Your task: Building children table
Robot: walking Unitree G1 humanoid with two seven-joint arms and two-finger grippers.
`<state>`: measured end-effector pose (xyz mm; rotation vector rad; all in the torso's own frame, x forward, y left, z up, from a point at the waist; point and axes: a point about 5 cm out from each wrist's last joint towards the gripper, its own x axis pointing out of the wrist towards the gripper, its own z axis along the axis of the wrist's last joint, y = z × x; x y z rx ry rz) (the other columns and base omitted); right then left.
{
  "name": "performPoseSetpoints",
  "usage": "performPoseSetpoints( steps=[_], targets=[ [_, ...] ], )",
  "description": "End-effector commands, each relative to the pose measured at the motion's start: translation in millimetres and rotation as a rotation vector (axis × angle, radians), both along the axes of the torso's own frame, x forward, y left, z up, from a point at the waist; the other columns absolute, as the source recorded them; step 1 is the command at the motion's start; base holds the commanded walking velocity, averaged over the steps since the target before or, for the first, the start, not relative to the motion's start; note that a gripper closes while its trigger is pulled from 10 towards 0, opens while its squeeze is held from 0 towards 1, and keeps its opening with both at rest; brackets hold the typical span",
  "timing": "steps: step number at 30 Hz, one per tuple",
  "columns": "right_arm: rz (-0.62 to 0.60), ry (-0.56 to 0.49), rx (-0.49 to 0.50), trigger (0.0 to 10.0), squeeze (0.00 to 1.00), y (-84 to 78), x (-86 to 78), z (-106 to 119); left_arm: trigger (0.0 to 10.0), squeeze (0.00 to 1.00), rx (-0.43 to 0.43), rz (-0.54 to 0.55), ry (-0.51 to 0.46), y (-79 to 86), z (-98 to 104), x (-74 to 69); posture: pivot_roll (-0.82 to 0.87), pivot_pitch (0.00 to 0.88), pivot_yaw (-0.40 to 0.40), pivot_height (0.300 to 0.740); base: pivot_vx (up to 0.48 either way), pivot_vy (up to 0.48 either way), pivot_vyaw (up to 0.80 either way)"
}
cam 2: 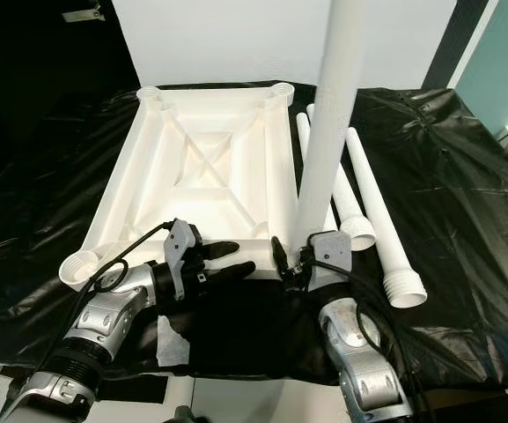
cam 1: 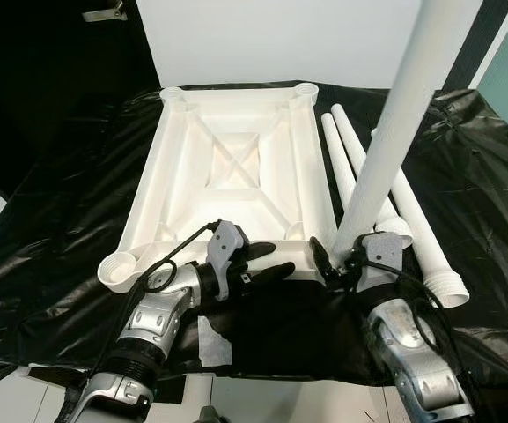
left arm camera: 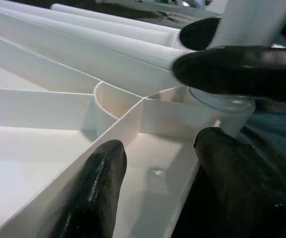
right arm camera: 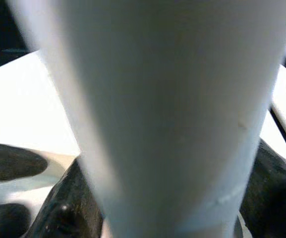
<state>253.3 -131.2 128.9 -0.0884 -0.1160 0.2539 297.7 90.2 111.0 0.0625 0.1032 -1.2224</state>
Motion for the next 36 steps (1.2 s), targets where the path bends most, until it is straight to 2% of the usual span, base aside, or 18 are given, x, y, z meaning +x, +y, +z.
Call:
performPoseSetpoints(
  steps=[1, 3, 4, 6, 9, 11, 18, 22, 23, 24, 25, 27, 28, 30, 31, 34, 35, 36],
  targets=[
    [0.006, -0.019, 0.000, 10.0, 0.00, -4.2, -1.9, 3, 10.0, 0.00, 0.040, 0.012, 0.074, 1.8, -18, -4.7, -0.06, 0.038, -0.001, 0.740, 0.000, 0.000, 0.00],
    [0.125, -0.070, -0.073, 10.0, 0.00, -9.9, -4.3, 16, 10.0, 0.00, 0.036, -0.014, 0.072, -5.0, -16, -3.1, -0.09, 0.029, 0.003, 0.740, 0.000, 0.000, 0.00],
    [0.125, -0.070, -0.073, 10.0, 0.00, -9.9, -4.3, 16, 10.0, 0.00, 0.036, -0.014, 0.072, -5.0, -16, -3.1, -0.09, 0.029, 0.003, 0.740, 0.000, 0.000, 0.00],
    [0.222, -0.079, -0.101, 10.0, 0.00, -9.5, -8.4, 22, 10.0, 0.00, 0.024, -0.074, 0.069, -9.5, -15, -6.9, -0.10, 0.027, 0.002, 0.740, 0.000, 0.000, 0.00],
    [0.251, -0.074, -0.106, 10.0, 0.00, -9.1, -10.3, 24, 10.0, 0.00, 0.013, -0.126, 0.070, -11.4, -14, -11.5, -0.11, 0.024, 0.002, 0.740, 0.000, 0.000, 0.00],
    [0.256, -0.080, -0.124, 10.0, 0.00, -12.3, -10.7, 26, 10.0, 0.00, 0.010, -0.219, 0.077, -15.3, -13, -19.8, -0.11, 0.022, 0.004, 0.740, 0.000, 0.000, 0.00],
    [0.253, -0.080, -0.130, 10.0, 0.00, -14.3, -9.6, 26, 10.0, 0.00, 0.017, -0.246, 0.078, -16.9, -14, -21.6, -0.12, 0.021, 0.005, 0.740, 0.000, 0.000, 0.00],
    [0.254, -0.086, -0.128, 10.0, 0.00, -17.0, -2.5, 32, 10.0, 0.00, 0.080, -0.285, 0.041, -25.9, -16, -18.5, -0.13, 0.028, 0.020, 0.740, 0.000, 0.000, 0.00],
    [0.256, -0.088, -0.126, 10.0, 0.00, -17.8, -0.3, 34, 10.0, 0.00, 0.137, -0.268, 0.019, -30.9, -18, -14.4, -0.13, 0.029, 0.024, 0.740, 0.000, 0.000, 0.00],
    [0.256, -0.088, -0.126, 10.0, 0.00, -17.8, -0.3, 34, 10.0, 0.00, 0.137, -0.268, 0.019, -30.9, -18, -14.4, -0.13, 0.029, 0.024, 0.740, 0.000, 0.000, 0.00],
    [0.259, -0.088, -0.124, 10.0, 0.00, -18.4, 0.6, 36, 10.0, 0.00, 0.190, -0.241, 0.003, -34.1, -21, -10.5, -0.13, 0.031, 0.024, 0.740, 0.000, 0.000, 0.00],
    [0.259, -0.088, -0.124, 10.0, 0.00, -18.4, 0.6, 36, 10.0, 0.00, 0.190, -0.241, 0.003, -34.1, -21, -10.5, -0.13, 0.031, 0.024, 0.740, 0.000, 0.000, 0.00],
    [0.254, -0.086, -0.111, 10.0, 0.00, -18.9, 0.1, 36, 10.0, 0.00, 0.240, -0.191, -0.002, -36.5, -24, -4.9, -0.14, 0.035, 0.030, 0.740, 0.000, 0.000, 0.00],
    [0.238, -0.080, -0.087, 10.0, 0.00, -18.6, -2.3, 35, 10.0, 0.00, 0.285, -0.132, 0.027, -39.8, -30, -0.2, -0.14, 0.030, 0.039, 0.740, 0.000, 0.000, 0.00],
    [0.238, -0.080, -0.087, 10.0, 0.00, -18.6, -2.3, 35, 10.0, 0.00, 0.285, -0.132, 0.027, -39.8, -30, -0.2, -0.14, 0.030, 0.039, 0.740, 0.000, 0.000, 0.00],
    [0.216, -0.076, -0.055, 10.0, 0.00, -16.6, -3.5, 33, 10.0, 0.00, 0.433, -0.063, 0.049, -37.2, -48, 2.1, -0.14, 0.025, 0.047, 0.740, 0.000, 0.000, 0.00],
    [0.209, -0.075, -0.042, 10.0, 0.00, -16.5, -2.9, 33, 10.0, 0.00, 0.469, -0.049, 0.049, -36.2, -52, 2.2, -0.14, 0.024, 0.048, 0.740, 0.000, 0.000, 0.00],
    [0.209, -0.075, -0.042, 10.0, 0.00, -16.5, -2.9, 33, 10.0, 0.00, 0.469, -0.049, 0.049, -36.2, -52, 2.2, -0.14, 0.024, 0.048, 0.740, 0.000, 0.000, 0.00]
  ],
)
